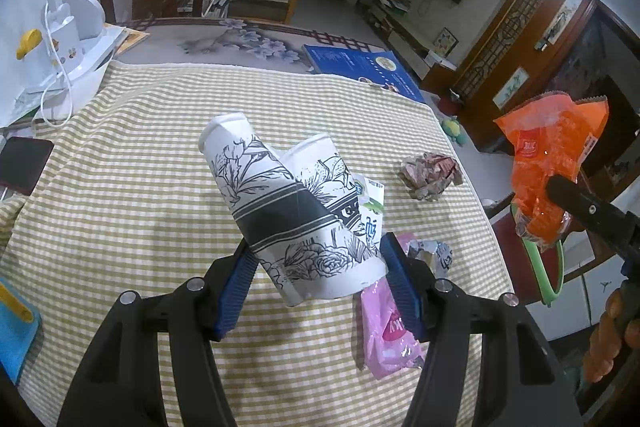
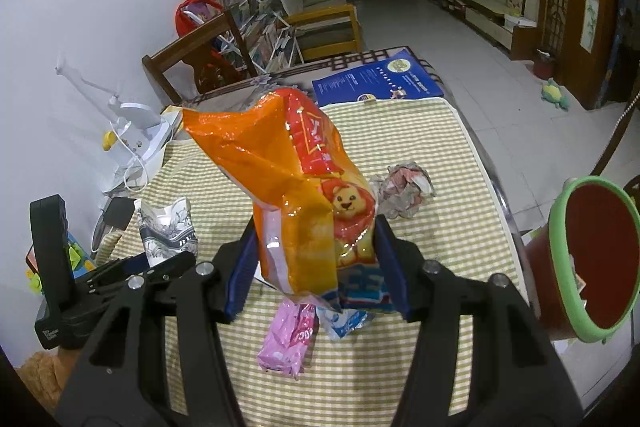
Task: Collect trash
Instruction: 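Carry the paper cups and orange snack bag over to the red bin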
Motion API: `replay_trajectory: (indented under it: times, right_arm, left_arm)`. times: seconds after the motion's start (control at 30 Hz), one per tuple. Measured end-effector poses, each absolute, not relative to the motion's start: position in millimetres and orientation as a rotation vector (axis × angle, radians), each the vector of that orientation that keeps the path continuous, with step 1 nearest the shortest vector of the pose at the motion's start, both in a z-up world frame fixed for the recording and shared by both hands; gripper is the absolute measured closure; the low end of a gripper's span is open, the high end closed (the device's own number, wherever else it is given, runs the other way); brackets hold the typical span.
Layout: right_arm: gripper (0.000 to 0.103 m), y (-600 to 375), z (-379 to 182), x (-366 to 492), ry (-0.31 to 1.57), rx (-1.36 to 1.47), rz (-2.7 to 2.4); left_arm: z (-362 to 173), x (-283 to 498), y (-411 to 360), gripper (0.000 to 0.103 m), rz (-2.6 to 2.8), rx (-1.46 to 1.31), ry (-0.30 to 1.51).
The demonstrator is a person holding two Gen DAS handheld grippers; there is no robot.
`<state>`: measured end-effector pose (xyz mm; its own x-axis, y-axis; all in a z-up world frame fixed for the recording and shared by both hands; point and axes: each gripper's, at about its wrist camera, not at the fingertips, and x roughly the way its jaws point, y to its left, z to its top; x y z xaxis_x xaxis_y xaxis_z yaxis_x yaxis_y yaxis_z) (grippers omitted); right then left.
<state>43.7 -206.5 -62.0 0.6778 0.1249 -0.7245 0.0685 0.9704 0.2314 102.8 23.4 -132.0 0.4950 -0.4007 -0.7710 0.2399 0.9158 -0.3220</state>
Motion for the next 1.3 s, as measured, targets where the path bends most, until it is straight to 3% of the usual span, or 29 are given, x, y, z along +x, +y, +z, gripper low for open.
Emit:
replay_trajectory:
  times: [1.3]
  right_arm:
    - [0.049,-322,-79,5,0.842,0.345,-0.016]
  left_arm:
    - [-117,73,-96,0.044,-0.448,-0.072,0.969]
